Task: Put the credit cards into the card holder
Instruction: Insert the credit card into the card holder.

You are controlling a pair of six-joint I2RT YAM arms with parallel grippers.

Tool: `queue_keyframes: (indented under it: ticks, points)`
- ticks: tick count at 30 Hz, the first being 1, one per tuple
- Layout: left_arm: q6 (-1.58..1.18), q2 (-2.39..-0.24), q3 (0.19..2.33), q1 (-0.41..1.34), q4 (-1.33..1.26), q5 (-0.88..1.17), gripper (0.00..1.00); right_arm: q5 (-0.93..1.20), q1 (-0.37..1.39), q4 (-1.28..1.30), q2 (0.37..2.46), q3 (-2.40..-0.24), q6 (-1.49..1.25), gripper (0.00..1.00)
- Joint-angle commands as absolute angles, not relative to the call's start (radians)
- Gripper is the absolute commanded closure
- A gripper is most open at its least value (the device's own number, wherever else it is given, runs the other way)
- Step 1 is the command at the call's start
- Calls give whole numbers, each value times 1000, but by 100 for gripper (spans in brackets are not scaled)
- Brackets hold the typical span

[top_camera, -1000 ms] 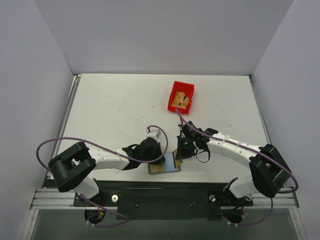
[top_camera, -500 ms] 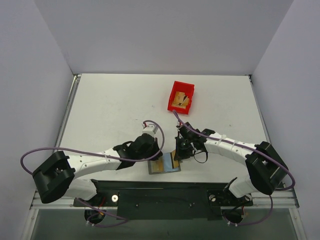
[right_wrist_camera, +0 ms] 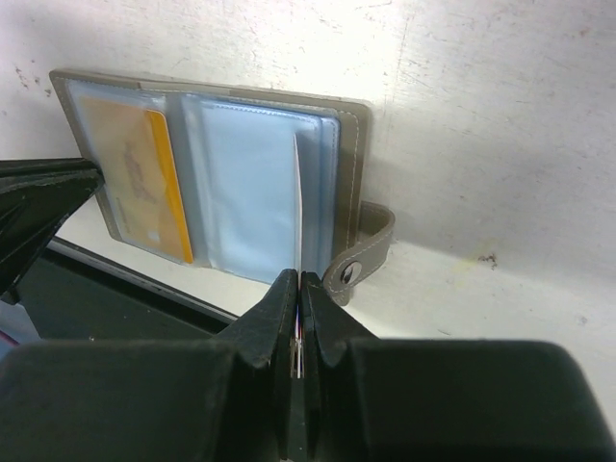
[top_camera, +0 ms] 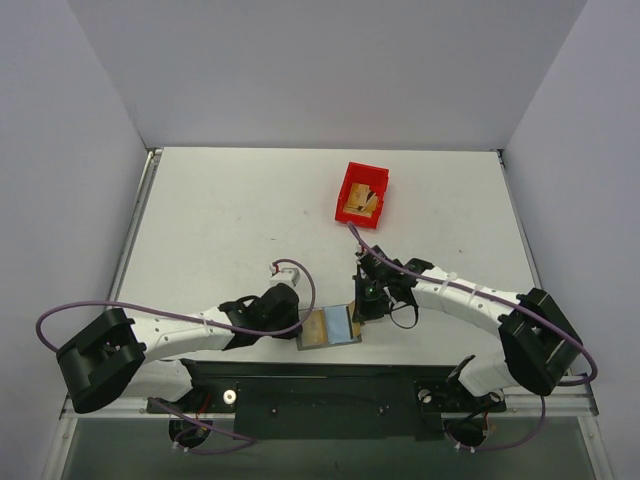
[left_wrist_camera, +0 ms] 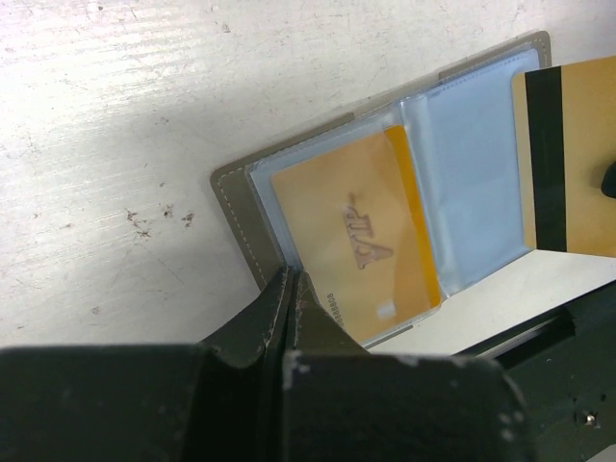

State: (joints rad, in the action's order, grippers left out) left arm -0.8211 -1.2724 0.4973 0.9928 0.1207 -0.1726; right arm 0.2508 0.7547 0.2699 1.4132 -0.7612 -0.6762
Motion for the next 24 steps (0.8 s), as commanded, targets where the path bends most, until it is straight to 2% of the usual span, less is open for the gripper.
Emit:
queue_keyframes:
  ticks: [1,24]
  points:
    - [-841,-1255,502,992,133,-189,100,206,761,354,1391,-796,-654,100]
    - [-839,-1281,506,993,118,-186,100,285,793,290,1591,-798,-672,100]
